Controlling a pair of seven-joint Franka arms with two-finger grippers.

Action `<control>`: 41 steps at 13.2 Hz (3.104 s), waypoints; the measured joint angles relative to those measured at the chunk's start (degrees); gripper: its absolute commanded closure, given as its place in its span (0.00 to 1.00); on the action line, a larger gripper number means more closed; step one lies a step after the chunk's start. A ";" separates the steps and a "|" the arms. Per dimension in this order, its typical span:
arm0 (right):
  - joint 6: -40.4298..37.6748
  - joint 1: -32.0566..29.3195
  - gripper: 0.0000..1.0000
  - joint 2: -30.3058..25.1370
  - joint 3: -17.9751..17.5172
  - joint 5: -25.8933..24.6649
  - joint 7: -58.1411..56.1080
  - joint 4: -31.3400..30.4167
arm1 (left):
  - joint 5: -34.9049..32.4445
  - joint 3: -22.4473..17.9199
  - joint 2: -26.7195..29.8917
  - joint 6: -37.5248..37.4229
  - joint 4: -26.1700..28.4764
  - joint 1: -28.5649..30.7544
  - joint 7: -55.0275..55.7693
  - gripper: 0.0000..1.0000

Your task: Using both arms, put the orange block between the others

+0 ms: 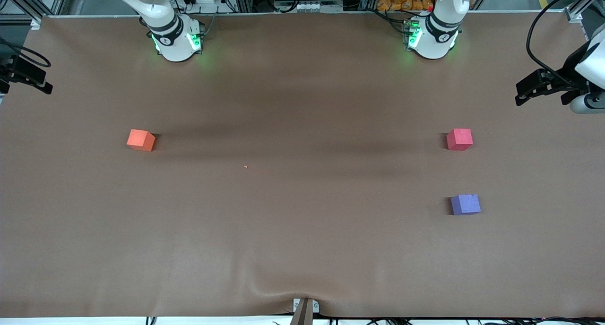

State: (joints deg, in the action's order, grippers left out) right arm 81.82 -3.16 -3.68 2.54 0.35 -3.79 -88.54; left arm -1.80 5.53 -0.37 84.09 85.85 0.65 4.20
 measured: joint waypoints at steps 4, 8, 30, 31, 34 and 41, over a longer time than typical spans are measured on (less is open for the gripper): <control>-0.18 0.00 0.00 0.00 0.00 0.00 0.00 -0.63 | 0.00 0.15 0.00 -0.35 -0.18 -0.07 -0.01 0.00; -0.70 0.00 0.00 0.00 0.01 0.00 0.00 -1.47 | 0.00 0.33 0.00 -0.93 -0.41 -0.22 -0.07 0.00; 25.34 -3.41 0.00 5.12 0.60 -0.41 0.00 -33.28 | 0.00 0.30 -0.51 -1.87 0.03 -0.10 -0.07 0.00; 25.88 -3.41 0.00 6.40 0.61 -0.41 0.00 -33.37 | 0.00 0.30 -0.53 -1.85 0.08 -0.10 -0.07 0.00; 28.15 -3.41 0.00 10.39 0.61 -0.42 0.00 -33.56 | 0.00 0.29 -0.55 -1.81 0.16 -0.09 -0.07 0.00; 34.45 -3.42 0.00 18.60 0.60 -0.42 0.00 -33.63 | 0.00 0.27 -0.80 -1.27 0.40 -0.08 -0.07 0.00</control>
State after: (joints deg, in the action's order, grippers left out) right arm 116.27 -6.58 14.92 3.14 -0.07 -3.79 -122.17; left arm -1.80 5.80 -1.18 82.83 86.25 0.57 4.13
